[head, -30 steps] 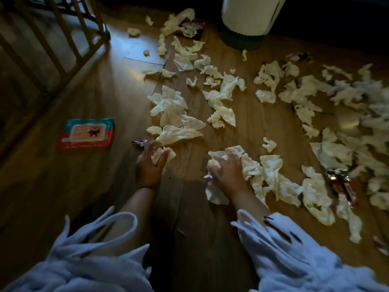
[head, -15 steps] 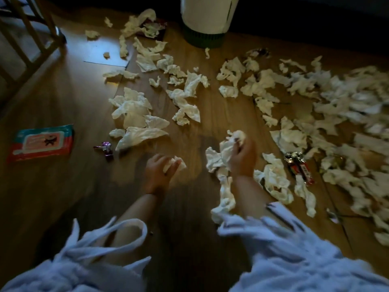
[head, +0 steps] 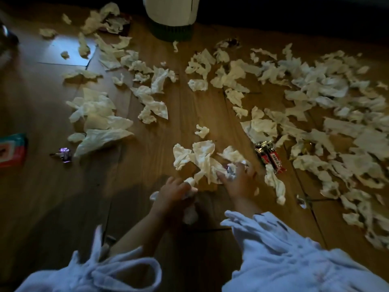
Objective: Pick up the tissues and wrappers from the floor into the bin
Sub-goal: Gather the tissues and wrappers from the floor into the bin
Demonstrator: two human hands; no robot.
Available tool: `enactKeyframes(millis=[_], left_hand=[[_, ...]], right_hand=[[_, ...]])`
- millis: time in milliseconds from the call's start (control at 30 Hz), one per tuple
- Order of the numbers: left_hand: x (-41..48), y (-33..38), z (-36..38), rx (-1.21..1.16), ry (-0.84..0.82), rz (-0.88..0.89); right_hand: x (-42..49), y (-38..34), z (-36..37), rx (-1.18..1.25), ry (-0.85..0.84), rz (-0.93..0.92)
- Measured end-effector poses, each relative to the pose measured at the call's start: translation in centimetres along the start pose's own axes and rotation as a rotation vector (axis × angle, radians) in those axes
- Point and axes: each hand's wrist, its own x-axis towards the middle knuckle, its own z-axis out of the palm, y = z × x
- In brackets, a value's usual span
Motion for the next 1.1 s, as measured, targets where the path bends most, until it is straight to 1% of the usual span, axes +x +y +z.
enactKeyframes(millis=[67,100,133,200,233,267,300,333,367,400,467,533,600,633,667,700,767,800,867,900,967,1100], left_hand=[[1.2,0.0,-1.4,-0.075,0.131,-0.093],[2.0,0.0,-2.2,-0.102,0.150,-0.138],[3.0,-0.1,-2.6,-0.059,0.114,-0.143],[4.4,0.0,-3.1,-0.087,0.002,-0.142],[4.7,0.0,-3.4,-0.178,-0.031,-0.132],[4.7,-0.3,-3.1,-0.200,-0.042,-0.105],[4.6,-0.6,-2.8,-0.178,-0.062,-0.108],[4.1,-0.6,-2.8,-0.108,-0.134,-0.107],[3.6,-0.6,-2.6,0.000,-0.162,-0.114],[3.0,-1.0,-2.1,0.058,-0.132,-0.113],[1.7,-1.8,-1.7,0.021,-0.110,-0.129],[0.4,-2.3,-1.6,-0.134,-0.036,-0.224],[-0.6,-2.5,-2.2,-0.302,0.130,-0.333],[-0.8,-2.9,-2.5,-0.370,0.231,-0.382],[-0.9,-3.3,-2.9,-0.410,0.317,-0.400],[-1.0,-3.7,-3.4,-0.395,0.375,-0.412],[-1.5,-4.6,-4.3,-0.344,0.446,-0.431],[-1.7,-5.1,-4.7,-0.377,0.480,-0.442],[-2.4,-5.9,-5.5,-0.499,0.533,-0.483],[-2.8,-6.1,-5.9,-0.552,0.546,-0.517],[-3.5,-6.6,-6.4,-0.629,0.585,-0.553],[-4.8,-7.6,-7.7,-0.761,0.629,-0.584]], right_hand=[[-0.8,-0.4,0.6,0.020,0.036,-0.070],[-1.3,-0.5,0.9,0.057,0.034,-0.090],[-1.9,-0.5,1.2,0.123,0.031,-0.097],[-3.1,-0.5,1.2,0.310,0.026,-0.037],[-3.4,-0.7,0.9,0.410,0.046,0.012],[-3.5,-0.9,0.5,0.499,0.090,0.051],[-3.4,-1.1,0.1,0.550,0.139,0.079],[-3.0,-1.4,-0.5,0.568,0.176,0.098],[-2.5,-1.7,-1.1,0.568,0.197,0.101],[-1.9,-2.1,-1.6,0.560,0.204,0.097],[-0.8,-3.3,-2.5,0.541,0.193,0.100],[0.0,-4.8,-2.7,0.549,0.222,0.050],[0.2,-6.4,-2.3,0.500,0.242,-0.039],[0.2,-7.1,-1.8,0.440,0.208,-0.075],[0.0,-7.7,-1.3,0.365,0.141,-0.104],[-0.1,-8.2,-0.7,0.283,0.059,-0.133],[-0.6,-8.9,0.8,0.127,-0.133,-0.181],[-0.9,-9.1,1.4,0.062,-0.225,-0.194],[-1.6,-9.5,2.2,-0.064,-0.348,-0.226],[-1.8,-9.8,2.4,-0.106,-0.380,-0.238],[-1.9,-10.5,2.8,-0.113,-0.390,-0.236],[-1.8,-11.9,4.1,-0.099,-0.313,-0.264]])
